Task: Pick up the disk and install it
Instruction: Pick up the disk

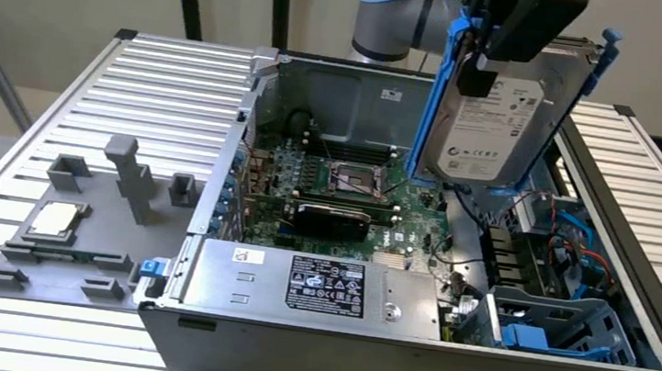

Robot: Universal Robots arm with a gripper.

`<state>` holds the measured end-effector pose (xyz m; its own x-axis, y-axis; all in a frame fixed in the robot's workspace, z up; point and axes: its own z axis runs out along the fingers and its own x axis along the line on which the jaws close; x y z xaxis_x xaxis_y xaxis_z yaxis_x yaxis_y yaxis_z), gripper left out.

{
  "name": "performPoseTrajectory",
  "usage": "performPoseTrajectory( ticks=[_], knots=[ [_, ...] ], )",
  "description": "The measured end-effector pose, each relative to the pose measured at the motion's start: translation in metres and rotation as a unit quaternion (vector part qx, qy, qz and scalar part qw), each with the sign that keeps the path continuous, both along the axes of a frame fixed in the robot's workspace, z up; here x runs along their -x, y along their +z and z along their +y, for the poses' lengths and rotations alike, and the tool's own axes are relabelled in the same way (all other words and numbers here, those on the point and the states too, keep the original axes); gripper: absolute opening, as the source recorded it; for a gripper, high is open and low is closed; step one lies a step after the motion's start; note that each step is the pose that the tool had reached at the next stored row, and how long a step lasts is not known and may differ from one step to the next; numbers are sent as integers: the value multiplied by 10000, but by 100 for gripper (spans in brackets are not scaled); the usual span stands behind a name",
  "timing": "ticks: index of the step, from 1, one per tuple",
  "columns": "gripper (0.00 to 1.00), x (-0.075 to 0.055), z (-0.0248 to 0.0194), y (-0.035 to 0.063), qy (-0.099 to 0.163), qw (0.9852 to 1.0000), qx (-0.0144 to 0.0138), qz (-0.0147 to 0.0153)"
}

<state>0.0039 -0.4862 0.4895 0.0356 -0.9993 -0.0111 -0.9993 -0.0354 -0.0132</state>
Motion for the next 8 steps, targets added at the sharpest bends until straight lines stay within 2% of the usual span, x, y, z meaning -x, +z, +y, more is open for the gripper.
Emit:
performPoseTrajectory(
  ticks=[8],
  knots=[
    [0,-135,-304,-4,0,10000,0,35]
  ],
)
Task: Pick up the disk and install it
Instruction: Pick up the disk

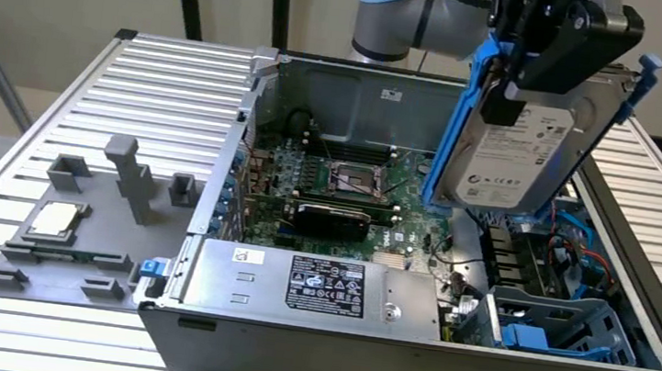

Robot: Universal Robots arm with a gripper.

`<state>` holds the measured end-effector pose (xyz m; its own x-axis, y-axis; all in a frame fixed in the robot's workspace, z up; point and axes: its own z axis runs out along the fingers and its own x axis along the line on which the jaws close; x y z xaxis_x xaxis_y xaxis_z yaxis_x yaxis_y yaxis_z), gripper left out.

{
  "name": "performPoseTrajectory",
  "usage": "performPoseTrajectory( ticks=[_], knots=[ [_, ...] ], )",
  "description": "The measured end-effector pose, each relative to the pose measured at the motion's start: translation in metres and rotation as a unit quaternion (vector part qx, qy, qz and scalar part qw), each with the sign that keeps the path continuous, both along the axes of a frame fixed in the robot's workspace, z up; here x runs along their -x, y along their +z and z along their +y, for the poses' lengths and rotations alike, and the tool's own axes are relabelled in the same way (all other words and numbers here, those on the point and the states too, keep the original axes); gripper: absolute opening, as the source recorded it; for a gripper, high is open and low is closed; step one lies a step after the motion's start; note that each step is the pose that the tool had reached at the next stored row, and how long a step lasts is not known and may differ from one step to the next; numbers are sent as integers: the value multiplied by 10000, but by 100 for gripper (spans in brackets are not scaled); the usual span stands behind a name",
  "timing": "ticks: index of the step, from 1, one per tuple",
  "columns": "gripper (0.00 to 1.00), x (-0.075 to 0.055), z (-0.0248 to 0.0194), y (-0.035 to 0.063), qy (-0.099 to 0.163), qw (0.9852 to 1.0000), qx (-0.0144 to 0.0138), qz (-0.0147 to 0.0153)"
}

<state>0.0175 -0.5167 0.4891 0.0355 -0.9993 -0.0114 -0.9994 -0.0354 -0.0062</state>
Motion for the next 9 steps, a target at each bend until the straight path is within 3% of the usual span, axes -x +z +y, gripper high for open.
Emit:
performPoseTrajectory(
  ticks=[9],
  knots=[
    [0,-138,-366,-5,0,10000,0,54]
  ],
)
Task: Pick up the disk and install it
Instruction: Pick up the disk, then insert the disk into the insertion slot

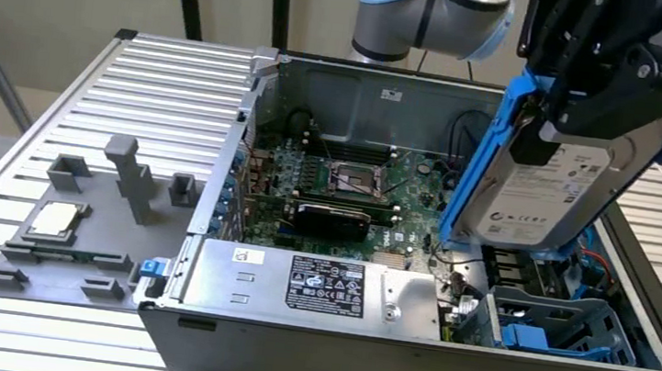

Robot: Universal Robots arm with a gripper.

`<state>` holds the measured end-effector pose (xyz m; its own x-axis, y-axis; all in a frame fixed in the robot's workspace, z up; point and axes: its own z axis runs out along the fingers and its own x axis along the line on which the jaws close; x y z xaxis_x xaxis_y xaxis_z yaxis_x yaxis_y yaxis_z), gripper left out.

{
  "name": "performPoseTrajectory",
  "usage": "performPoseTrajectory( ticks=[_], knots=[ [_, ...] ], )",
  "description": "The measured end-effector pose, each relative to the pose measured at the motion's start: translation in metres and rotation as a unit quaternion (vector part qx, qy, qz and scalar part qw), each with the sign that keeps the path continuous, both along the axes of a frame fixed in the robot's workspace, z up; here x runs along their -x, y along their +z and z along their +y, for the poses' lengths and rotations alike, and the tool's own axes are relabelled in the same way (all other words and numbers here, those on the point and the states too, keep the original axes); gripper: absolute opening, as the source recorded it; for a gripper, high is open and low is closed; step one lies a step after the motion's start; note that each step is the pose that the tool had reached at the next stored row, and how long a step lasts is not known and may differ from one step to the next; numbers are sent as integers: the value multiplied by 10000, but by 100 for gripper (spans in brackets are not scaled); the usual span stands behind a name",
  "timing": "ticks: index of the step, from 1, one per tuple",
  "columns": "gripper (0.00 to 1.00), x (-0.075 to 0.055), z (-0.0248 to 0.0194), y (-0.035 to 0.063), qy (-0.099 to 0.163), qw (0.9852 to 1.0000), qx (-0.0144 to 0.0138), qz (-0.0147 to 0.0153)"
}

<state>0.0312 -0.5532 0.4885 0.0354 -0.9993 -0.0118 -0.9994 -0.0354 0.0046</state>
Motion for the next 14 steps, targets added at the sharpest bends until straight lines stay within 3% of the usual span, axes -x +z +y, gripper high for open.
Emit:
performPoseTrajectory(
  ticks=[3,6,14],
  knots=[
    [0,-45,-126,-6,0,10000,0,15],
    [0,-121,-222,-23,0,10000,0,32],
    [0,-473,-310,-98,0,10000,0,54]
  ],
)
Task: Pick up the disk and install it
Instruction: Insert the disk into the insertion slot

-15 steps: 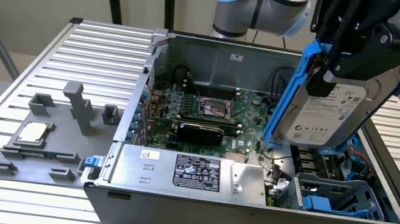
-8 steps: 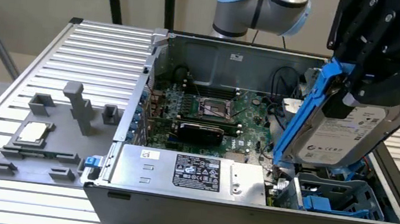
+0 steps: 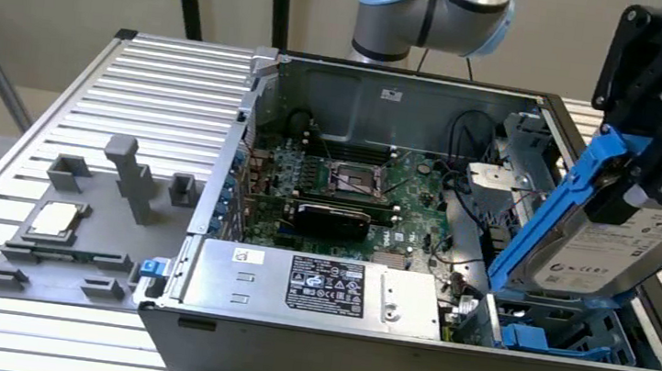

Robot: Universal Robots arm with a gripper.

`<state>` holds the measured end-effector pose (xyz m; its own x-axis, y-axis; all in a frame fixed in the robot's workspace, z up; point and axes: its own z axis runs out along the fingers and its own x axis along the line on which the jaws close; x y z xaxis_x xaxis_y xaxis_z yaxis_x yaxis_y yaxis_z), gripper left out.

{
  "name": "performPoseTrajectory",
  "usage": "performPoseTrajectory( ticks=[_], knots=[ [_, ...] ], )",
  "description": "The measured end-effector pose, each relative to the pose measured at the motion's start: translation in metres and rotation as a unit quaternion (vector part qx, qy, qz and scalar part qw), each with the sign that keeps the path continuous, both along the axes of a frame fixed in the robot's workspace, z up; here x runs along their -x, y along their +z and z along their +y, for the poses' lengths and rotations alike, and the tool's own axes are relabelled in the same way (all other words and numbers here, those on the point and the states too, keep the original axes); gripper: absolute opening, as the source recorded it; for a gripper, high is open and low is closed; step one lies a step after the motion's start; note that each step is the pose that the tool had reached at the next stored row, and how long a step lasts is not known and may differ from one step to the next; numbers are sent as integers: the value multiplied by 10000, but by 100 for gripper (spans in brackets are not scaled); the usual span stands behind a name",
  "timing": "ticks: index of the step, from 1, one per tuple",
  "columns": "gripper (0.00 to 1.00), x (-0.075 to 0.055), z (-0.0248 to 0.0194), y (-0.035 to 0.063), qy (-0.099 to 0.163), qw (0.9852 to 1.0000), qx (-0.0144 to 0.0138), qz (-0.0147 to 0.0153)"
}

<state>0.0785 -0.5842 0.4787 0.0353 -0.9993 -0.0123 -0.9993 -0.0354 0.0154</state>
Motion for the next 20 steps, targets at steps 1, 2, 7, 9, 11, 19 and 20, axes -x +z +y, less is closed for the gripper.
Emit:
performPoseTrajectory(
  ticks=[1,2,7,9,11,19,20],
  knots=[
    [0,-45,-5,-9,0,10000,1,3],
    [0,-86,-10,-21,0,10000,0,5],
    [0,-250,-16,-83,0,10000,0,20],
    [0,-259,-15,-87,-1,10000,1,24],
    [0,-260,-16,-87,-2,10000,2,26],
    [0,-261,-16,-88,-1,10000,1,26],
    [0,-261,-16,-88,-1,10000,1,25]
  ],
)
